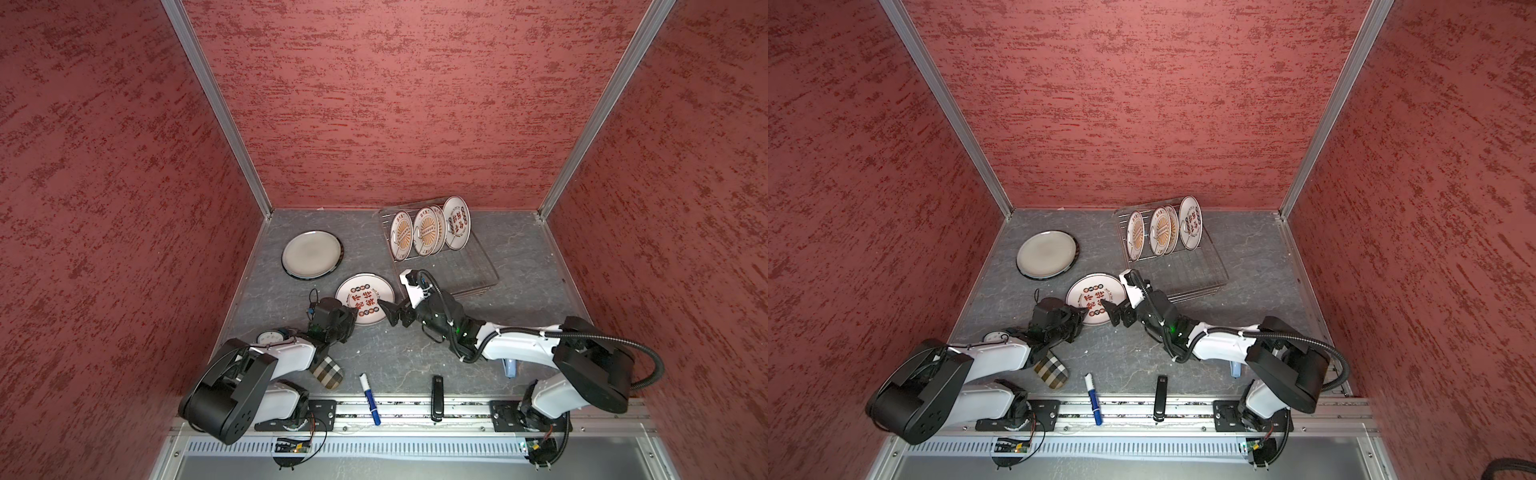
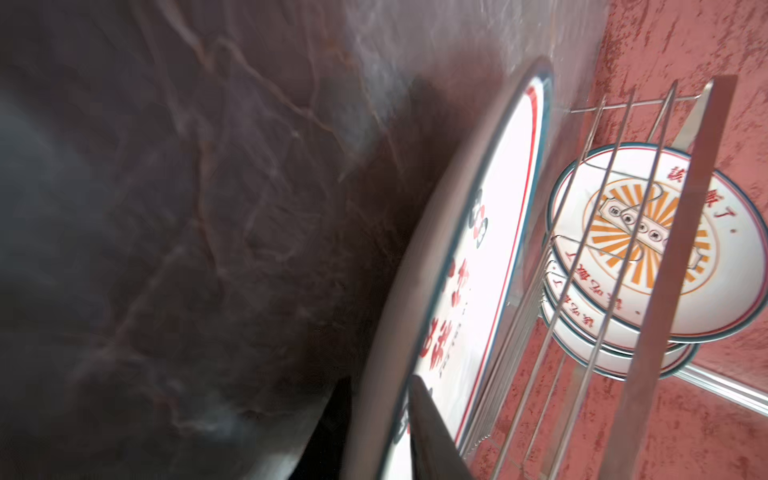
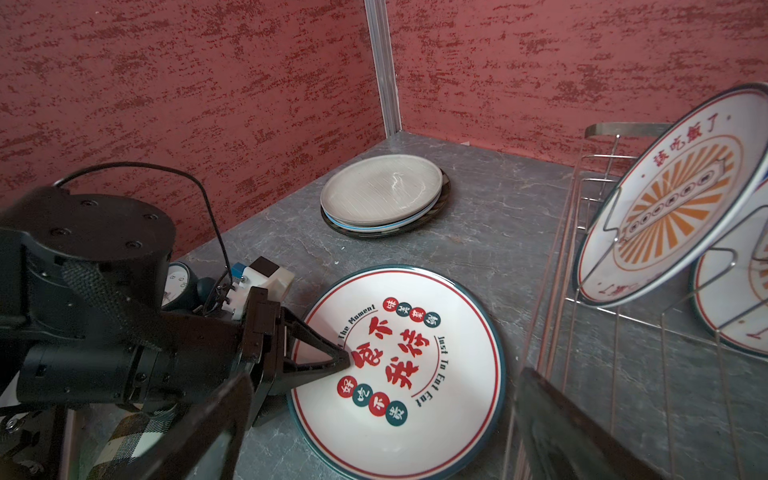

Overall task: Unload the plates from the dish rack
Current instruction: 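Open the left gripper and release the lettered plate on the stack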

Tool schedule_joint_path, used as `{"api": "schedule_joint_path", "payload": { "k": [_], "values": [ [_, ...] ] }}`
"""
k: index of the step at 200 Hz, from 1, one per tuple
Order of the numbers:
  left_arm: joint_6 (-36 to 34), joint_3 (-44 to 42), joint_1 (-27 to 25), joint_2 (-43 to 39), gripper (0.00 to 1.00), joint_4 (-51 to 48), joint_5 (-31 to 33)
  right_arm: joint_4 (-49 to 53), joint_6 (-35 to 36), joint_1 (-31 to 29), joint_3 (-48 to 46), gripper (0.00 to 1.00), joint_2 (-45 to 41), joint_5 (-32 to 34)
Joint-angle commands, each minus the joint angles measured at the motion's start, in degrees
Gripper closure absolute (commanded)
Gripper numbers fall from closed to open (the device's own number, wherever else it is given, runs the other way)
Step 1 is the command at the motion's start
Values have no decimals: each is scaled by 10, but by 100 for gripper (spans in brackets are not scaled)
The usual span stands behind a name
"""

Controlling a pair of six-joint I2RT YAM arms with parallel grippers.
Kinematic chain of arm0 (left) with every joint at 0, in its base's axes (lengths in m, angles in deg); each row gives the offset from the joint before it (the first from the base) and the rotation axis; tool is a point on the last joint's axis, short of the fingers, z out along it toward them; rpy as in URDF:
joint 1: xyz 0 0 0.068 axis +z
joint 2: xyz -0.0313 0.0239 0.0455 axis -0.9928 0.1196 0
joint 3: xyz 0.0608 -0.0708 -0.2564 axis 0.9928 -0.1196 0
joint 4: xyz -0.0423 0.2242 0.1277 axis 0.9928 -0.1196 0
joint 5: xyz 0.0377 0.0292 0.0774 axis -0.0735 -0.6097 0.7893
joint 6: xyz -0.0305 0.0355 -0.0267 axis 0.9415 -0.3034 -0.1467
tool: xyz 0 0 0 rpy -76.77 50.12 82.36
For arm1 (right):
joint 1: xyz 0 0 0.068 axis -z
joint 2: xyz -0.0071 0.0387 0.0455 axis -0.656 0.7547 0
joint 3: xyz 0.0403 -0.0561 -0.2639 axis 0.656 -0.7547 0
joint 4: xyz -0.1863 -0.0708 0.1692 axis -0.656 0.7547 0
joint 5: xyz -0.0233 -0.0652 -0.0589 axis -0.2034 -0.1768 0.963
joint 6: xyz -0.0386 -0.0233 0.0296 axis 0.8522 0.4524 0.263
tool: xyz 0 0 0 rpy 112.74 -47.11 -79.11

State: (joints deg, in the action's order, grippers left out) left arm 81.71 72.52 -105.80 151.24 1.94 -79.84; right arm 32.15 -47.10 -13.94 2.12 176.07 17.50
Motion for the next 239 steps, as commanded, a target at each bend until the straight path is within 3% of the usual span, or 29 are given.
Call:
{"api": "schedule_joint_path", "payload": {
  "k": [1, 32, 134, 173, 198, 239],
  "values": [
    [8, 12, 1, 0, 68, 14, 27, -5, 13, -3, 17, 1, 3, -2],
    [6, 10, 2, -12, 49, 0, 49, -7, 15, -3, 17, 1, 7, 2],
    [-7, -2, 11, -44, 38, -22, 89, -11, 11, -3, 12, 1, 2, 9],
    [8, -13, 9, -70, 36, -58, 154, -12, 11, -3, 7, 1, -5, 2],
    [4, -18, 18, -78, 35, -60, 156, -27, 11, -3, -2, 1, -14, -13],
    [-8, -19, 25, -129, 15, -113, 173, -29, 10, -3, -4, 1, -20, 0]
  ]
}}
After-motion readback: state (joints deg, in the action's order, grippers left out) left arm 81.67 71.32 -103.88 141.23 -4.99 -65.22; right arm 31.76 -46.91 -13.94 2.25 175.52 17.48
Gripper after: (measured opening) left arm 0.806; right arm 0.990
